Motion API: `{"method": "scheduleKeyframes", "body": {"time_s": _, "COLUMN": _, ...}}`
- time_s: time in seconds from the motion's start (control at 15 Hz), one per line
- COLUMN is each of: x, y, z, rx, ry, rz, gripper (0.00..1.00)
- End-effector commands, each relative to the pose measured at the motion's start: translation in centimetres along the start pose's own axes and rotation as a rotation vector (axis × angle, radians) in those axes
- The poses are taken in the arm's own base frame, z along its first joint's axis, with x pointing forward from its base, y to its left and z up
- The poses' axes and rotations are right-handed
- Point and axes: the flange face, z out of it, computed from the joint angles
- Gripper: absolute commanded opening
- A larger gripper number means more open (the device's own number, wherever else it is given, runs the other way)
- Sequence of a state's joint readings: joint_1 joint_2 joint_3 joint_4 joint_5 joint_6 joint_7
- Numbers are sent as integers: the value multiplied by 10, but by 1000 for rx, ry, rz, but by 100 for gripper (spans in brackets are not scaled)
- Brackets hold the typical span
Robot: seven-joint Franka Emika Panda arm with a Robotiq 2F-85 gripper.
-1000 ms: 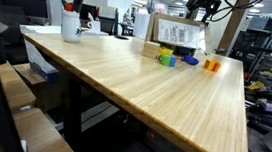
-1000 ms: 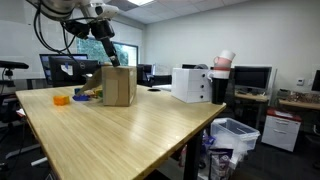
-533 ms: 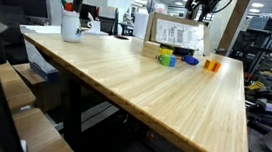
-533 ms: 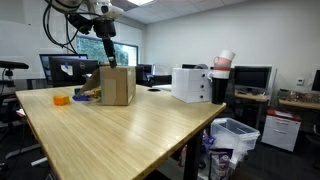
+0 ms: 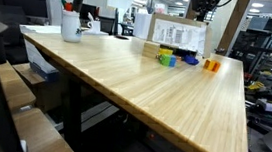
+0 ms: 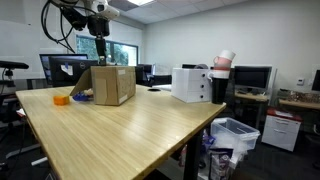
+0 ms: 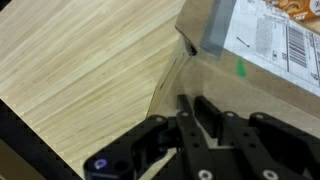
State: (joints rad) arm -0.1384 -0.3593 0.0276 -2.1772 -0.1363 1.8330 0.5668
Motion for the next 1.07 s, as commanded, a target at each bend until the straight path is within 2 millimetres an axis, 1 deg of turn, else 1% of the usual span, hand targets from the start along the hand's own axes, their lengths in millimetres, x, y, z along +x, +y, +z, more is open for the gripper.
{"method": "scheduleKeyframes", "body": {"time_s": 0.0, "x": -10, "y": -17, "z": 10, "rx": -15, "ry": -75, "rz": -30, "gripper": 2}}
{"method": "scheduleKeyframes", "body": {"time_s": 0.13, "x": -16, "y": -25, "z": 11, "rx": -26, "ry": -87, "rz": -48, "gripper": 1}}
{"method": "scheduleKeyframes", "body": {"time_s": 0.27, "x": -21, "y": -32, "z": 13, "rx": -36, "ry": -100, "rz": -67, "gripper": 3}}
{"method": "scheduleKeyframes", "body": {"time_s": 0.6, "x": -33, "y": -48, "z": 17, "rx": -39, "ry": -134, "rz": -101, "gripper": 3}}
{"method": "scheduleKeyframes", "body": {"time_s": 1.0, "x": -46, "y": -60, "z": 19, "rx": -58, "ry": -164, "rz": -135, "gripper": 3}}
